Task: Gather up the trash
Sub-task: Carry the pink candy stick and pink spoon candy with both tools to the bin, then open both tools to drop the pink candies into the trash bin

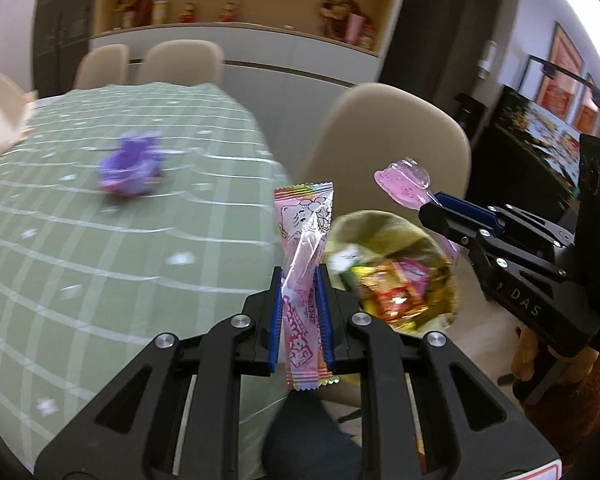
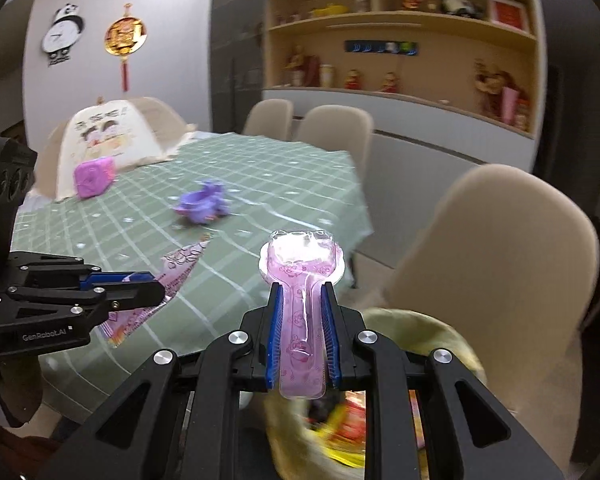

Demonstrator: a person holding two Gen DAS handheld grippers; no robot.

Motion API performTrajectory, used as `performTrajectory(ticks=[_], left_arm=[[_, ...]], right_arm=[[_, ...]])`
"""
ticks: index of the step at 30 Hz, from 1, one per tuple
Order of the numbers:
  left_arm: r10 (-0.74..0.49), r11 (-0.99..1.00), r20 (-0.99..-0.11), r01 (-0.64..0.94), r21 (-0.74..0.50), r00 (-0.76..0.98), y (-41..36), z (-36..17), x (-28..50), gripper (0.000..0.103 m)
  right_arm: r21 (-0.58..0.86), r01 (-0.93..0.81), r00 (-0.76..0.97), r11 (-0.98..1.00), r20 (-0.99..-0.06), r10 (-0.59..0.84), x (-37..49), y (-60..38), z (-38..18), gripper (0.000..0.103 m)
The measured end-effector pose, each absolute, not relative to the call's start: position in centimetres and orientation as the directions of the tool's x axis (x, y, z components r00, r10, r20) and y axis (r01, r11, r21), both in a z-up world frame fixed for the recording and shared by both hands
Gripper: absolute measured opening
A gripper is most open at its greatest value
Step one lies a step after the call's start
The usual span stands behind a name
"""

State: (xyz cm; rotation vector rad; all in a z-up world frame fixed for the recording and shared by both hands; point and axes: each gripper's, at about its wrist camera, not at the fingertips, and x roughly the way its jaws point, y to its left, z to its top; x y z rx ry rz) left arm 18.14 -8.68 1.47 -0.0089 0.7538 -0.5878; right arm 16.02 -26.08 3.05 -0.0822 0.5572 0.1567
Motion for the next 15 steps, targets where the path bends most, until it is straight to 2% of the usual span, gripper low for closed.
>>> performTrajectory(ticks=[9,15], left_arm=[[-0.563,0.772,-0.692,0.587,-0.246,0.451,-17.4,-2.5,21.1,0.015],[-0.579,0.746,-0.705,0.615,-0.256,0.409,-21.6,-4.2,22.8,0.017]], right_arm=[[-0.014,-0.010,0.824,1.000,-0.567,0.000,15.5,-34.4,0.1,0.019],[0.023,0.047,0.804,0.999,-0.594,-0.024,16.1,-37.4,-1.6,0.019]])
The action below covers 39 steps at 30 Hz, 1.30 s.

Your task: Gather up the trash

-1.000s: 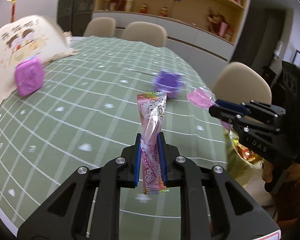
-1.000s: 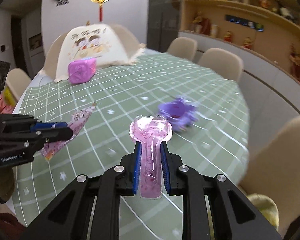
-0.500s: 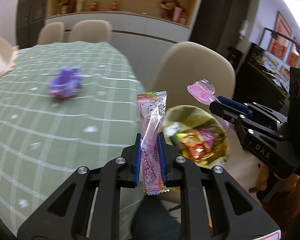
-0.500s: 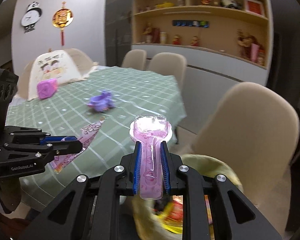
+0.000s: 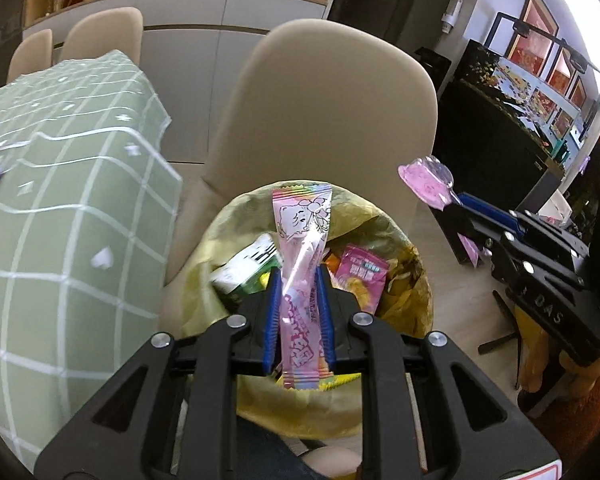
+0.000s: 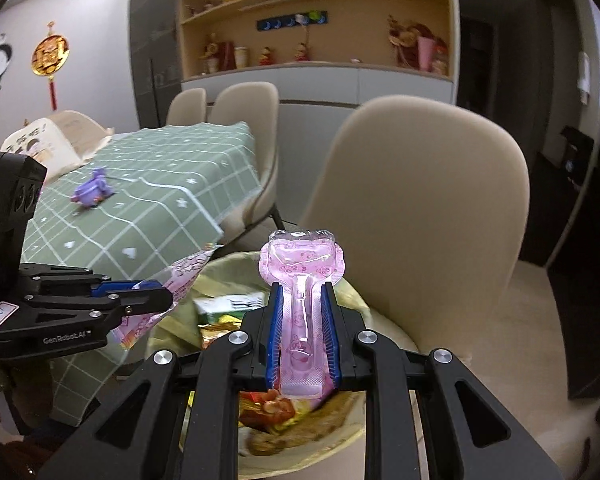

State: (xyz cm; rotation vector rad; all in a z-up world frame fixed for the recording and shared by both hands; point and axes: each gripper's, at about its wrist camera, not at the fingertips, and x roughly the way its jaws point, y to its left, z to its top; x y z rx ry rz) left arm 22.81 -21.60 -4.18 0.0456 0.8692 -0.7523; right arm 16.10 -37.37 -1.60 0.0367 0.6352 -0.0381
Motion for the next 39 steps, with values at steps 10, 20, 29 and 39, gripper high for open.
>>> performTrajectory(ticks=[10,20,29,39], left_arm=[[-0.563,0.799,-0.697,0.507,-0.324,0.443,-19.3,-5.0,25.5,0.048],[-0.503,0.858,-0.660,0.410,-0.308,0.558,-12.5,-2.8,22.4,0.055],[-0.440,0.895,-0.601,0.381,-0.233,0.667,-7.1,-0.6,17.4,0.072],[-0.312,0.950,-0.553,0.270,-0.158,0.773,-1.5,-0.4,8.7,0.075]], right_arm=[[0.101,0.017,0.773,0.995,-0.633,0.051,18.6,-36.8,-4.5,0.019],[0.138,-0.018,0.599,0.990,-0.791,0.121,24.5,-31.7,-10.4,0.019],[0.180,0.060,0.599,0.982,-0.793,0.108,23.2,-32.1,-10.4,0.023],[0.148,0.008,0.762,0.989,-0.642,0.090,12.6,-27.2,-3.5,0.048]])
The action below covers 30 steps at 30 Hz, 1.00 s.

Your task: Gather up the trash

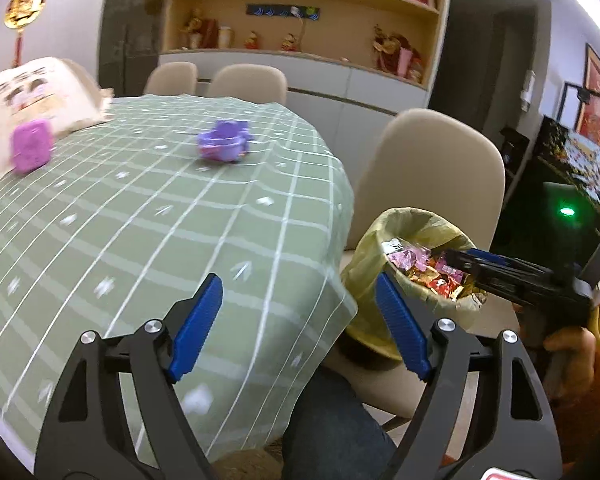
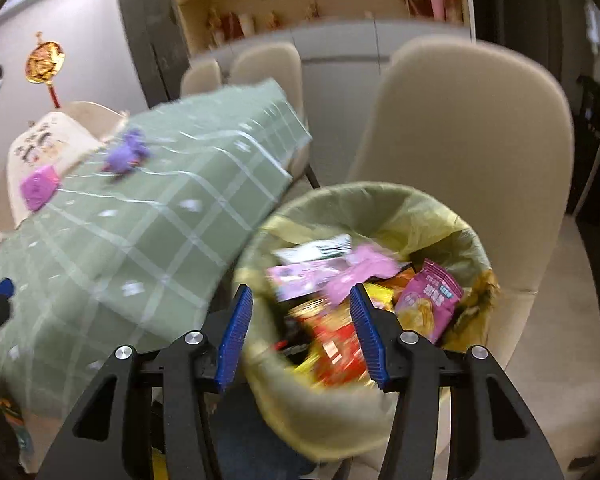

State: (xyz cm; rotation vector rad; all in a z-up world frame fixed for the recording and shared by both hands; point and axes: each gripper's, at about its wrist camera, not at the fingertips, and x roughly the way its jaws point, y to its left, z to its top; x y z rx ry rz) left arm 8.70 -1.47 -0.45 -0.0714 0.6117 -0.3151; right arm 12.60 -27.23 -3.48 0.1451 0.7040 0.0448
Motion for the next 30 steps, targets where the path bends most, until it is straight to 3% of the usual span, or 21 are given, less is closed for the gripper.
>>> performTrajectory(ticks=[12,17,30], left_arm=[[-0.057,0.998,-0.444,0.055,-0.017,0.894,2.7,0.4,-1.3,0.075],[-0.019,1.000,-0.452,0.017,-0.009,0.892,3.4,0.5,-2.1,0.075],[-0.017,0.999,-0.467,0.031,0.022,0.884,2.6,0.0,-2.2,0.075]], right_arm=[[0.069,-0.064,0.849,0.996,-0.521,0.091,-0.5,-19.2,-1.8,0.048],[0.108,-0.107,0.835,0.988,-0.531,0.148,-0.6,-17.9,-2.3,0.048],[0.070,-0.091,0.865,0.993,-0.489,0.113,-1.9,-17.6,-1.4,0.048]])
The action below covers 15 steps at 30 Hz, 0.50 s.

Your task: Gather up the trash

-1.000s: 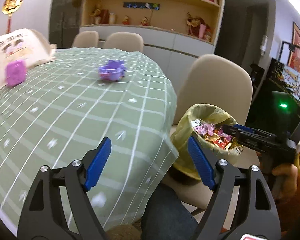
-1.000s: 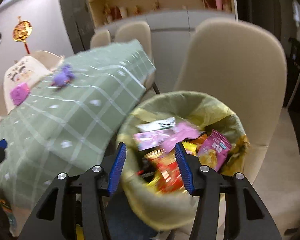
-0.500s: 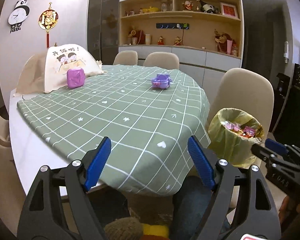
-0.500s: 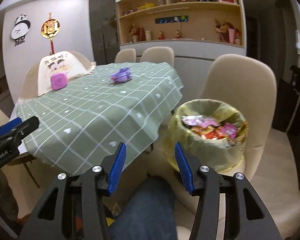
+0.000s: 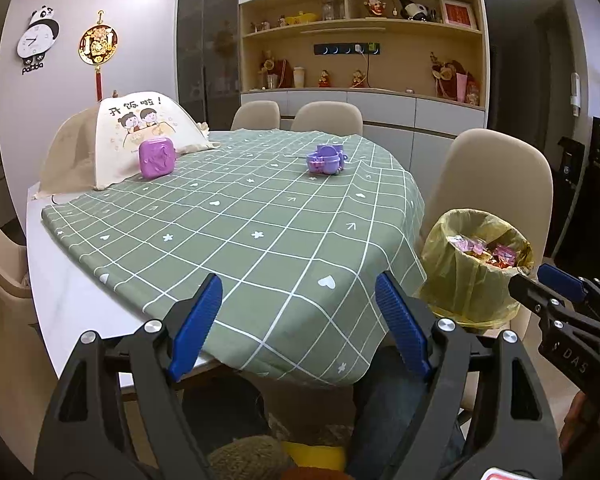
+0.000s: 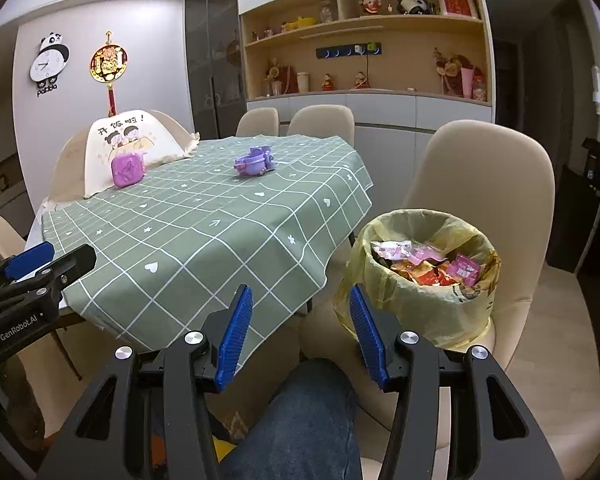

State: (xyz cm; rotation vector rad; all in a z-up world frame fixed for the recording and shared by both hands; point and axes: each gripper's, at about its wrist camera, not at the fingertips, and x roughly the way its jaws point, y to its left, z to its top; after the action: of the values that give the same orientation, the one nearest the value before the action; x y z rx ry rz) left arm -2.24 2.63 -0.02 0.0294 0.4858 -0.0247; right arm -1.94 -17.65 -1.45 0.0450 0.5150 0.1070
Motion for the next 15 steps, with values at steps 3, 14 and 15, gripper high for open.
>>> performTrajectory(ticks=[3,14,15], left_arm=[[-0.025,0.999,-0.484,0.044,0.027,0.874,2.43,-0.30,-2.01,0.075],[-0.032,0.998,-0.507,0.057,0.034,0.862,2.03,-0.80,-1.76,0.075],[-0.032,0.998,-0.507,0.057,0.034,0.861,2.02,-0.84,-1.75,0.075]], right_arm=[[0.068,-0.086,0.863,0.994,-0.493,0.108,-1.82,-17.82,-1.57,0.048],[0.075,-0.063,0.868,0.995,-0.489,0.092,-1.91,-18.57,-1.55,0.048],[0.075,-0.062,0.868,0.995,-0.488,0.091,-1.91,-18.60,-1.54,0.048]])
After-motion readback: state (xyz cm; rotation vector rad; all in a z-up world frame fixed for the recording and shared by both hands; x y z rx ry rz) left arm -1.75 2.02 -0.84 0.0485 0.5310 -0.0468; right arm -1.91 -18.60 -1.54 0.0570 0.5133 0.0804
